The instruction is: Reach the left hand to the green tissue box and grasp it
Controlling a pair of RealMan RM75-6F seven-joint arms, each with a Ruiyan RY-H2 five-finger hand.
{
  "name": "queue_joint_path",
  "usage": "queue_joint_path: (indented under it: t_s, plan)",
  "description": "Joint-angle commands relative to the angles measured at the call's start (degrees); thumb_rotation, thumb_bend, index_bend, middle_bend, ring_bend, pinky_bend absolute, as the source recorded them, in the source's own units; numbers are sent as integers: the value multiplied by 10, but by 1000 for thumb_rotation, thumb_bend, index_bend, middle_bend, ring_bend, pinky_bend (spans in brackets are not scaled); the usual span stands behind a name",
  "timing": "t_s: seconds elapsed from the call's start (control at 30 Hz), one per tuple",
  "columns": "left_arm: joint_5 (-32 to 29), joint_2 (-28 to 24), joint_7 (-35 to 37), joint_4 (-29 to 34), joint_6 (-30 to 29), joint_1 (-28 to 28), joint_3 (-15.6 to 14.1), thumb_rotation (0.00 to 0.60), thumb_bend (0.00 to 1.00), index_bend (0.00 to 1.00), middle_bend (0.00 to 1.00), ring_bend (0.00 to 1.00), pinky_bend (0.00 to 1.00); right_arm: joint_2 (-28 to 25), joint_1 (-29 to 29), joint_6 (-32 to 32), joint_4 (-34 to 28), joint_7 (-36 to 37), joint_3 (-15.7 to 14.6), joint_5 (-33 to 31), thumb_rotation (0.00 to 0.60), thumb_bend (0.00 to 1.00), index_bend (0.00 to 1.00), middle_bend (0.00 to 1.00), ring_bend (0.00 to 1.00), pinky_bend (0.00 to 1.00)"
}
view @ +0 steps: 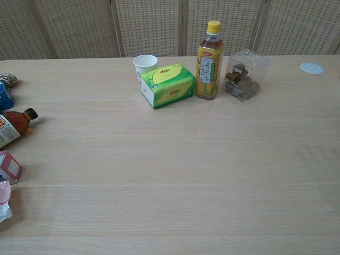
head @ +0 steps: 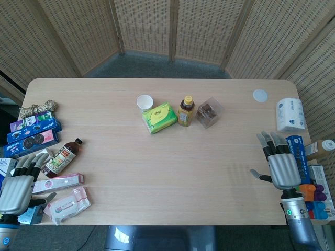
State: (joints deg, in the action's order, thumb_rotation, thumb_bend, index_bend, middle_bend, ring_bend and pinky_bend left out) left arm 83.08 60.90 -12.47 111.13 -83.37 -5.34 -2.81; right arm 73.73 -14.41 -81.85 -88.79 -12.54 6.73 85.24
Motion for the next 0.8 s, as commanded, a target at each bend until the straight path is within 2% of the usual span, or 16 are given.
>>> queue_joint_path:
  t_s: [0.03,0.33,0.43,0.63,0.8]
  plan:
    - [0,3,1,-4,6,-1,1,600,0,11,0,0,0,-1,0,2,-5,-4,0,-2,522,50,0,1,0,0]
    - [-14,-1,-7,0,24,-9,11,600,0,2,0,0,0,-1,2,4,-11,-2,-2,-6,523,51,0,0,0,0]
    - [-33,-9,-25,6,59,-33,23,600,0,1,0,0,0,1,4,5,-9,-2,-2,-8,521,51,0,0,0,0]
    - [-113,-13,-51,24,166,-120,77,600,0,0,0,0,0,8,5,13,-2,2,-3,-19,524,50,0,0,0,0]
    - [-188,21,-113,13,232,-201,120,600,0,0,0,0,0,13,2,26,6,10,-3,-29,524,53,0,0,0,0]
